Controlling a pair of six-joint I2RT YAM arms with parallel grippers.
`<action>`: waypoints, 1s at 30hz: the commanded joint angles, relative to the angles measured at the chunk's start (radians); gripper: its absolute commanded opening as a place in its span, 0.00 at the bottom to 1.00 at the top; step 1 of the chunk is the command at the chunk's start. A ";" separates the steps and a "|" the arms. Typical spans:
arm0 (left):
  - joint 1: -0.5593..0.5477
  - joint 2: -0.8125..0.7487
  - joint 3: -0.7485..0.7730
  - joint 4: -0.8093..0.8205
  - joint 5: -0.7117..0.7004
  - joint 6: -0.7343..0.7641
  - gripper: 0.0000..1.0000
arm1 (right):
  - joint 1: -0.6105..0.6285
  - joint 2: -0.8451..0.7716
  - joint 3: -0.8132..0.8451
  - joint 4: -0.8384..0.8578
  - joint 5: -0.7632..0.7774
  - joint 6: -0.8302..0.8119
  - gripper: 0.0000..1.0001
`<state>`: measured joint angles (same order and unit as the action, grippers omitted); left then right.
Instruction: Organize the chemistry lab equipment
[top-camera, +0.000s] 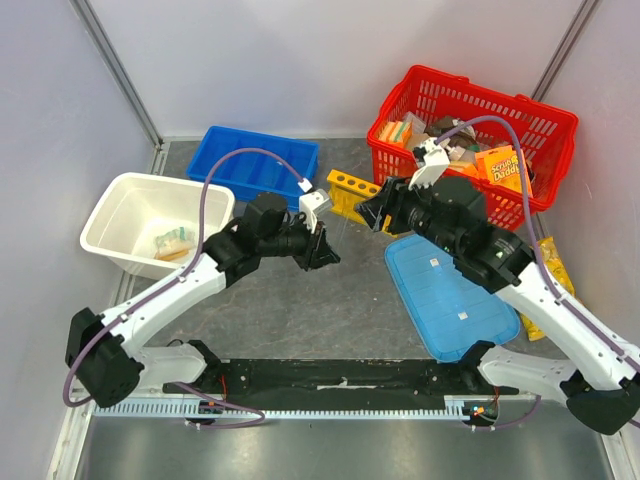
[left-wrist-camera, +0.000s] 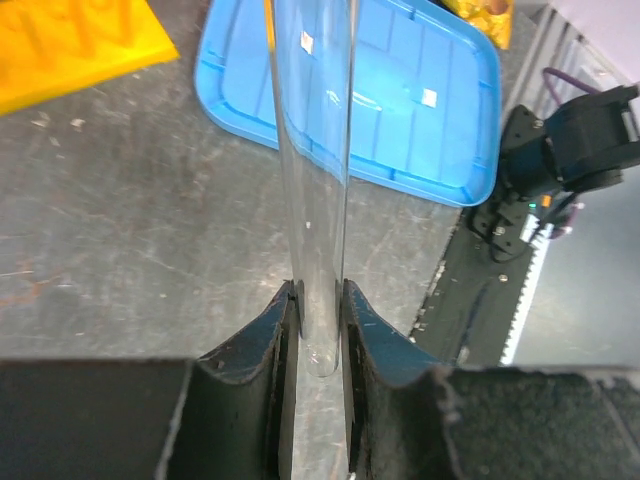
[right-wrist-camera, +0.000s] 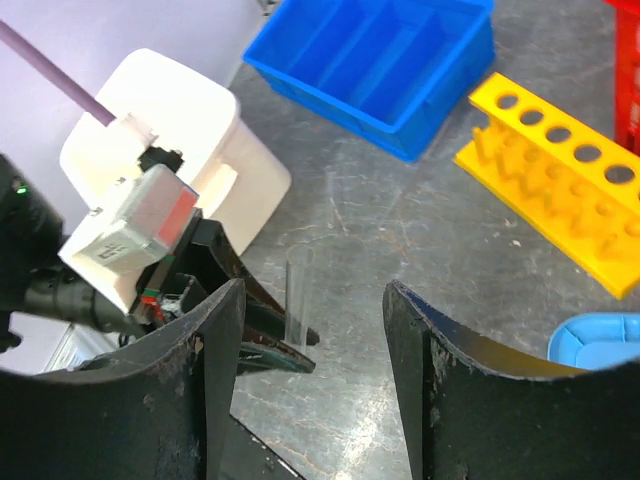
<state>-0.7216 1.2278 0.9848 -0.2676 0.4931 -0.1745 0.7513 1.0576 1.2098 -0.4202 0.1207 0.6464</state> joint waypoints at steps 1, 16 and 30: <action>-0.002 -0.050 0.005 -0.022 -0.108 0.161 0.18 | -0.038 0.033 0.115 -0.090 -0.271 -0.099 0.65; -0.002 -0.099 -0.041 0.031 -0.125 0.173 0.18 | -0.050 0.232 0.235 -0.132 -0.403 -0.137 0.59; -0.002 -0.088 -0.043 0.031 -0.134 0.211 0.18 | -0.052 0.286 0.244 -0.097 -0.322 -0.108 0.48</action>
<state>-0.7216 1.1435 0.9421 -0.2756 0.3668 -0.0105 0.7029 1.3300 1.4109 -0.5522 -0.2169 0.5312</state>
